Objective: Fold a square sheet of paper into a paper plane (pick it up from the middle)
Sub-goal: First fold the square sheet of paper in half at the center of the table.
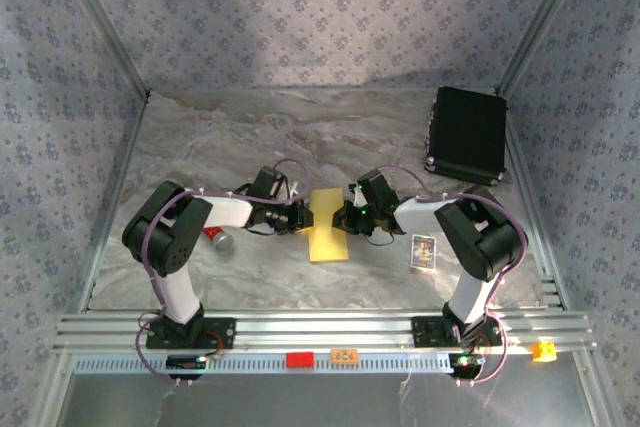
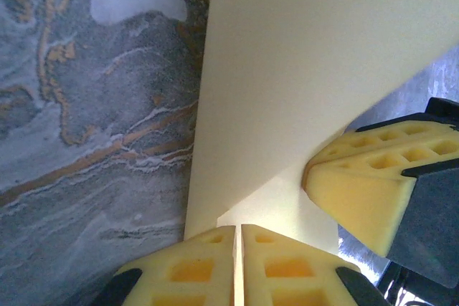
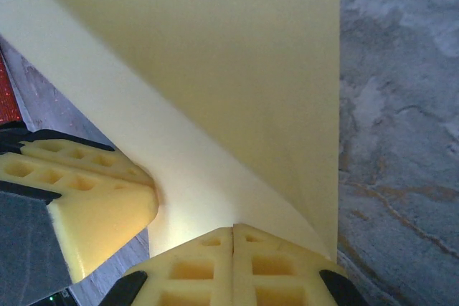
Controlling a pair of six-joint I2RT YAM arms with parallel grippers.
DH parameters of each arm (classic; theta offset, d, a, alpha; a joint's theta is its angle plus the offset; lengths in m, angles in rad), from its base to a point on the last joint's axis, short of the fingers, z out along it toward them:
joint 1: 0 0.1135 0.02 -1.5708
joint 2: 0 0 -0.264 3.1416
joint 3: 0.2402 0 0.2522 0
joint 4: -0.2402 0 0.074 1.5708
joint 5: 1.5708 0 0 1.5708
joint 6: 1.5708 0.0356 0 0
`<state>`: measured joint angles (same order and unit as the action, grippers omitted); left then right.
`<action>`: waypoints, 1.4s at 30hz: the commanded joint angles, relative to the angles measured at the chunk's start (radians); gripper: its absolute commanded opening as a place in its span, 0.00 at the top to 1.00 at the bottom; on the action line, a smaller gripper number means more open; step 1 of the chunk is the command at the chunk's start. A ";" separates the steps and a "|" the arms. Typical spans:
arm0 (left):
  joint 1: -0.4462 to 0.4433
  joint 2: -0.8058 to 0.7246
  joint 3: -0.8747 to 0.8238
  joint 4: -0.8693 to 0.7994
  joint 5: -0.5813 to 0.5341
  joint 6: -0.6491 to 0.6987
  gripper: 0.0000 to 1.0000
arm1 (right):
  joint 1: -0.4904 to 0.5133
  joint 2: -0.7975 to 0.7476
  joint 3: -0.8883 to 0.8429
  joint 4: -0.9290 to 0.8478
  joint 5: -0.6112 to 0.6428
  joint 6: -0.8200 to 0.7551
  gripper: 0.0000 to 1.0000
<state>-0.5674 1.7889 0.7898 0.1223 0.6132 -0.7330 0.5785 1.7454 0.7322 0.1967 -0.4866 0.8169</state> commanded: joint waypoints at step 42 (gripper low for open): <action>0.074 0.194 0.274 -0.167 0.105 0.164 0.89 | -0.009 0.015 -0.001 -0.137 0.038 -0.048 1.00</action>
<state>-0.5026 1.9484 1.0466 -0.0010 0.6960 -0.6094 0.5762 1.7454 0.7425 0.1715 -0.4873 0.7921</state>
